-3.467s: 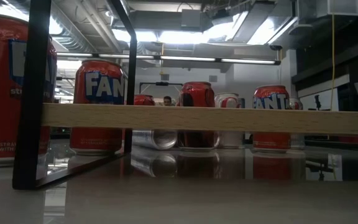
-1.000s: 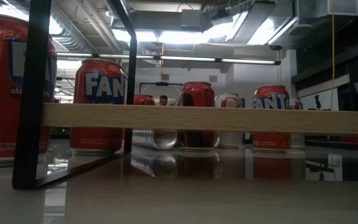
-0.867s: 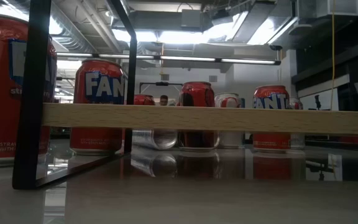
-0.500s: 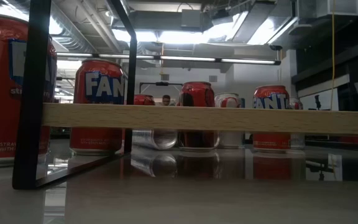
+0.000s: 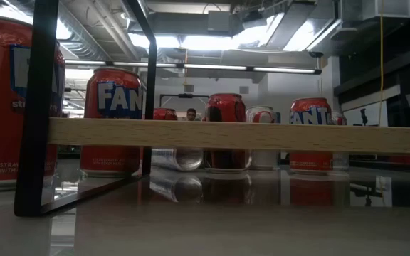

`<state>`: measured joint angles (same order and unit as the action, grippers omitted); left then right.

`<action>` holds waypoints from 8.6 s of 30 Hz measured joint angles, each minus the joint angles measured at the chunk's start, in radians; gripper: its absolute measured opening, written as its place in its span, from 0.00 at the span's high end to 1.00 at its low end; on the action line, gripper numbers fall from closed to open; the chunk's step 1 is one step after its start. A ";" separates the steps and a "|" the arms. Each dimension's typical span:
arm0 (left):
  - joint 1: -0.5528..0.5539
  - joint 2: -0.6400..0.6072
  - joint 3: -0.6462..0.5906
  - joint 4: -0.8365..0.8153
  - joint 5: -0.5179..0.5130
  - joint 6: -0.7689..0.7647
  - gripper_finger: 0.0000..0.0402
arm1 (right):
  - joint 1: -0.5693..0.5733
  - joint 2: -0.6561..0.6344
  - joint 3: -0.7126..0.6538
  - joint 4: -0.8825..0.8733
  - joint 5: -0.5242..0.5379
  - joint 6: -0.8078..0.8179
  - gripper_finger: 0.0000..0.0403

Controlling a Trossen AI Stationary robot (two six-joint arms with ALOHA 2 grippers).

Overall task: Place canned beverage on shelf
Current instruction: Put the black soda can on the shelf, then move the black soda can on the shelf

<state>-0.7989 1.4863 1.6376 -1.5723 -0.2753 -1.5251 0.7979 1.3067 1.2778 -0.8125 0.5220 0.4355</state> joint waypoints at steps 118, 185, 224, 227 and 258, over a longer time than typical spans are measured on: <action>0.423 0.472 0.492 0.234 0.100 1.109 0.20 | -0.194 0.300 0.000 0.481 0.136 -0.015 0.05; 0.374 0.472 0.490 0.367 0.047 1.108 0.20 | 0.209 -0.001 -0.001 -0.309 0.242 0.507 0.42; 0.375 0.473 0.490 0.459 0.003 1.106 0.20 | 0.504 -0.158 -0.346 -0.333 0.348 0.952 0.42; 0.375 0.473 0.490 0.466 0.003 1.106 0.20 | 0.504 -0.158 -0.346 -0.332 0.341 0.951 0.42; 0.375 0.473 0.490 0.465 0.003 1.106 0.20 | 0.504 -0.158 -0.344 -0.336 0.341 0.946 0.24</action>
<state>-0.4240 1.9594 2.1277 -1.1069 -0.2725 -0.4187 1.3022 1.1488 0.9337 -1.1488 0.8627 1.3816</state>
